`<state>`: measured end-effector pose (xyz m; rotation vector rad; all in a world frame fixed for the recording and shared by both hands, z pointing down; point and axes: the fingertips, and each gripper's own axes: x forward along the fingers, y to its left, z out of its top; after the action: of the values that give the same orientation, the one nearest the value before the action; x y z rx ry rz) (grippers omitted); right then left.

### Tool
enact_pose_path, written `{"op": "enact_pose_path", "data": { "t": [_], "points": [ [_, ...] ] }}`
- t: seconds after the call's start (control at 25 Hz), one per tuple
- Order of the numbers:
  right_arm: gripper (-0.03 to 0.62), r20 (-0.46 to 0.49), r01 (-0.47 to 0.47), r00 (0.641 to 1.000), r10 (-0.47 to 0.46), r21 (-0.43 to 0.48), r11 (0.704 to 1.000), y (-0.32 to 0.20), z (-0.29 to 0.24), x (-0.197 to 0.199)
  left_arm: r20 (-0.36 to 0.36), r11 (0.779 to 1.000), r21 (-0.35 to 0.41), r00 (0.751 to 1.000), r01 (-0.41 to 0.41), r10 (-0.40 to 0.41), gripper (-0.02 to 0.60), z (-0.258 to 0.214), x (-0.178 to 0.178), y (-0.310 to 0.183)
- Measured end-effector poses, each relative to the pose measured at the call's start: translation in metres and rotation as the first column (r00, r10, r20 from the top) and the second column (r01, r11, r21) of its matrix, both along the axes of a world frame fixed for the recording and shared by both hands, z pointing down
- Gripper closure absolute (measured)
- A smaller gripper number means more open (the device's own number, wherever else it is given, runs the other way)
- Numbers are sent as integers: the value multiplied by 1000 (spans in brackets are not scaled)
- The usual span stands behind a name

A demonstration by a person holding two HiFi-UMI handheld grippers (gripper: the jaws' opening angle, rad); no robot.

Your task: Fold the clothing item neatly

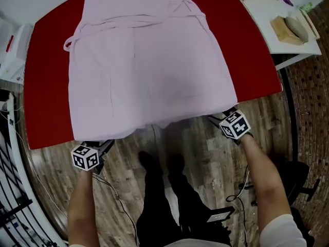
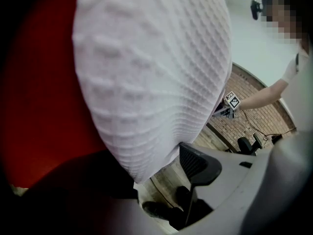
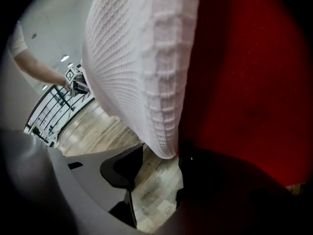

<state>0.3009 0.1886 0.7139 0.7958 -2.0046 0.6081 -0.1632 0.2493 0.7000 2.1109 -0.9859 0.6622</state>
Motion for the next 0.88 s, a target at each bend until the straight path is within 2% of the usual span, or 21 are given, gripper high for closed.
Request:
{"op": "enact_pose_path", "data": {
  "t": [0.08, 0.12, 0.16, 0.2, 0.24, 0.28, 0.32, 0.52, 0.68, 0.88],
  "points": [
    [368, 25, -1, 1000, 0, 3, 1000, -1, 0, -5, -6, 1000, 8, 1000, -7, 7, 349, -2, 5, 0],
    [369, 37, -1, 999, 1, 7, 1000, -1, -1, -8, -9, 1000, 13, 1000, -8, 8, 388, -4, 6, 1],
    [384, 49, -6, 999, 5, 14, 1000, -2, -3, -10, -14, 1000, 19, 1000, -5, 6, 464, -7, 8, 2],
    [451, 62, -15, 998, 14, 24, 1000, -2, -6, -12, -24, 1000, 23, 1000, -3, 3, 542, -10, 10, 3],
    [523, 77, -27, 997, 24, 35, 999, -3, -9, -14, -40, 1000, 24, 999, -1, 2, 562, -13, 13, 5],
    [561, 95, -35, 995, 31, 41, 999, -3, -13, -16, -61, 1000, 24, 998, -1, 2, 566, -17, 16, 7],
    [569, 113, -38, 993, 33, 41, 998, -1, -17, -19, -86, 1000, 21, 996, -3, 4, 566, -21, 20, 9],
    [576, 174, 7, 985, -8, 4, 1000, 24, -35, -36, -227, 999, -5, 973, -35, 33, 569, -50, 47, 30],
    [576, 237, 26, 971, -27, 8, 1000, 37, -64, -53, -328, 997, -20, 942, -76, 66, 569, -81, 70, 45],
    [576, 325, 46, 945, -46, 7, 999, 51, -110, -71, -444, 996, -25, 894, -88, 67, 569, -129, 88, 52]
  ]
}}
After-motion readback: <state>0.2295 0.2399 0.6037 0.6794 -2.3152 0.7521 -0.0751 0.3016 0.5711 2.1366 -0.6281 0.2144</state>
